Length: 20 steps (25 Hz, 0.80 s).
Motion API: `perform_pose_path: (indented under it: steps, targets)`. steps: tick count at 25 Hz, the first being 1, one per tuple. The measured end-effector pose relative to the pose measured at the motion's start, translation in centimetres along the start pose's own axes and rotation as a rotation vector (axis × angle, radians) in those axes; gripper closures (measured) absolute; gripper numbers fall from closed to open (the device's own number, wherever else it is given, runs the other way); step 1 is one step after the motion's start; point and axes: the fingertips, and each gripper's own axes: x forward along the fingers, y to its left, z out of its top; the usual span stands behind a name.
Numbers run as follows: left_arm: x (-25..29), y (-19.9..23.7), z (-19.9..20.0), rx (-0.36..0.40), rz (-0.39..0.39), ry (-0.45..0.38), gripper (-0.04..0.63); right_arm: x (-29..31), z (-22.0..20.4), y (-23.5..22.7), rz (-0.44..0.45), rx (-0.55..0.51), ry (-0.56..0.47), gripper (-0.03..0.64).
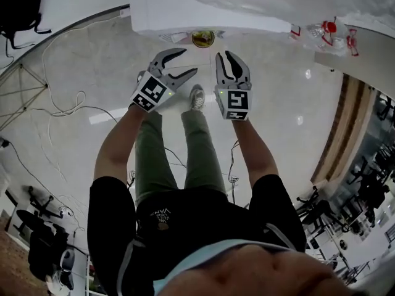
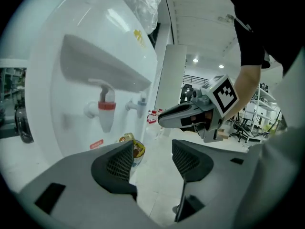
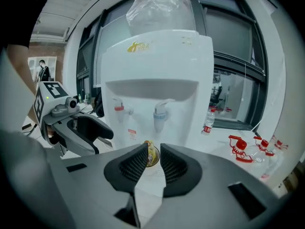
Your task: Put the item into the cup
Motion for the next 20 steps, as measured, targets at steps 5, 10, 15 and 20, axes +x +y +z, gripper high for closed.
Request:
perform_pose_path:
  steps: [5,10,15,20]
  targets:
    - [-2.9,-2.2,5.0,0.022,0.011,-0.026,0.387,-4.3,3.7,-0.6,-0.039,0.039,-0.036,0.541]
    - [-5.9,-5.1,11.1,0.077,0.036,-0.076,0.506,-9.0,7.8,-0.8,-0.061,0.069,-0.068,0.549]
    - [-8.6,-8.1,17.6,0.100,0.042,-0.133,0.546,-13.7,11.8,-0.2,-0.064,0.127,-0.104,0.551]
    - [-11.1,-10.4,23.0,0.133,0.050,-0.172,0.564,-17.6,15.8,0.4,-0.049,0.129,-0.175,0.554]
